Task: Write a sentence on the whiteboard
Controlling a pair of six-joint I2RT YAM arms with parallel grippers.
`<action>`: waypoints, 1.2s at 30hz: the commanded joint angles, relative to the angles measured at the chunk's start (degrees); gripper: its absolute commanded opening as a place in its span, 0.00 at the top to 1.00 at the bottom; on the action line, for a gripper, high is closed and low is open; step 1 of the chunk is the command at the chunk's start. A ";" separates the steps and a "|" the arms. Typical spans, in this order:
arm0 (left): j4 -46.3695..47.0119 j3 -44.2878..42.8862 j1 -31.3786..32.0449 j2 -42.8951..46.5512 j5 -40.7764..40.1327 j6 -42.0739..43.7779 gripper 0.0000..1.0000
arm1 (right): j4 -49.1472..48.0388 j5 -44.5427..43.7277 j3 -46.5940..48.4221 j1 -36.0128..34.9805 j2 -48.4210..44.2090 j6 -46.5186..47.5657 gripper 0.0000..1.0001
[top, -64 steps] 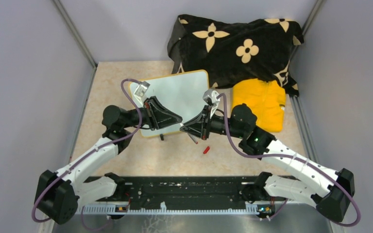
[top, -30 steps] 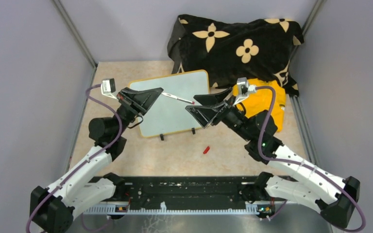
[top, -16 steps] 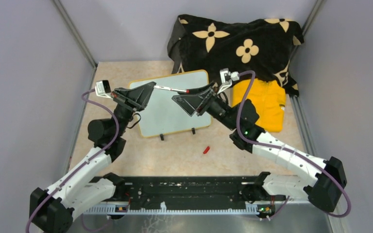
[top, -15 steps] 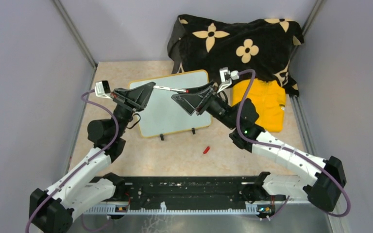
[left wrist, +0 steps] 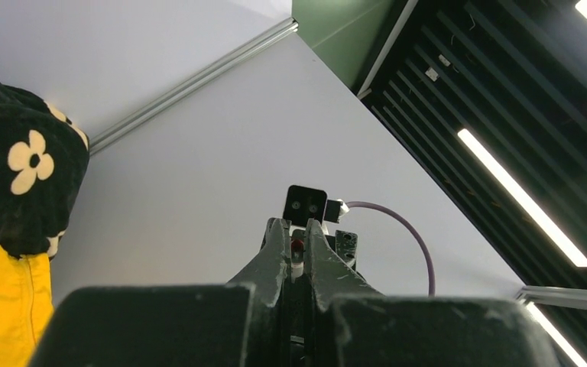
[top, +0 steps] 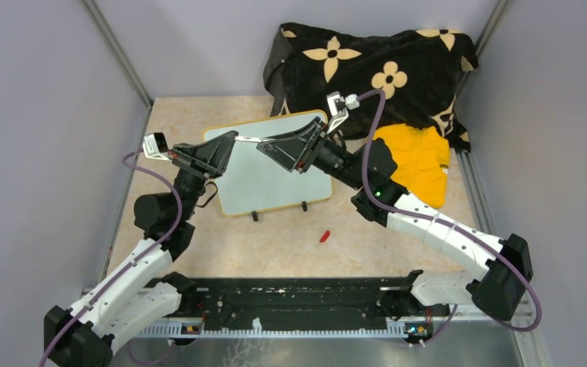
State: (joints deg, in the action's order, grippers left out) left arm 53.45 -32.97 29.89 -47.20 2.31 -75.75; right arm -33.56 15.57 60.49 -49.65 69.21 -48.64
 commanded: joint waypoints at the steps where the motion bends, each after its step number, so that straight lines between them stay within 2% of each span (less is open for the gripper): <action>1: -1.16 -0.07 0.26 0.97 -1.04 0.54 1.00 | -1.11 3.49 3.48 0.08 1.10 -2.01 0.61; 9: -3.40 -0.59 0.21 1.97 -0.88 1.99 1.00 | -1.32 3.30 3.05 0.37 1.11 -2.76 0.65; 19: -7.28 -1.03 0.26 3.57 -1.53 3.91 1.00 | -0.31 1.77 2.73 1.46 0.46 -3.47 0.58; 32: -9.27 -2.13 0.26 3.06 -0.14 4.87 1.00 | 0.01 1.72 2.73 1.57 0.58 -3.59 0.61; 36: -10.20 -2.40 0.26 3.40 -0.16 5.34 1.00 | 1.05 1.07 2.66 1.91 0.27 -3.37 0.57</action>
State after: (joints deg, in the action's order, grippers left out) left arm 44.97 -33.52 29.89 -44.40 1.69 -71.94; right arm -30.85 17.37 60.86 -48.18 70.91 -51.72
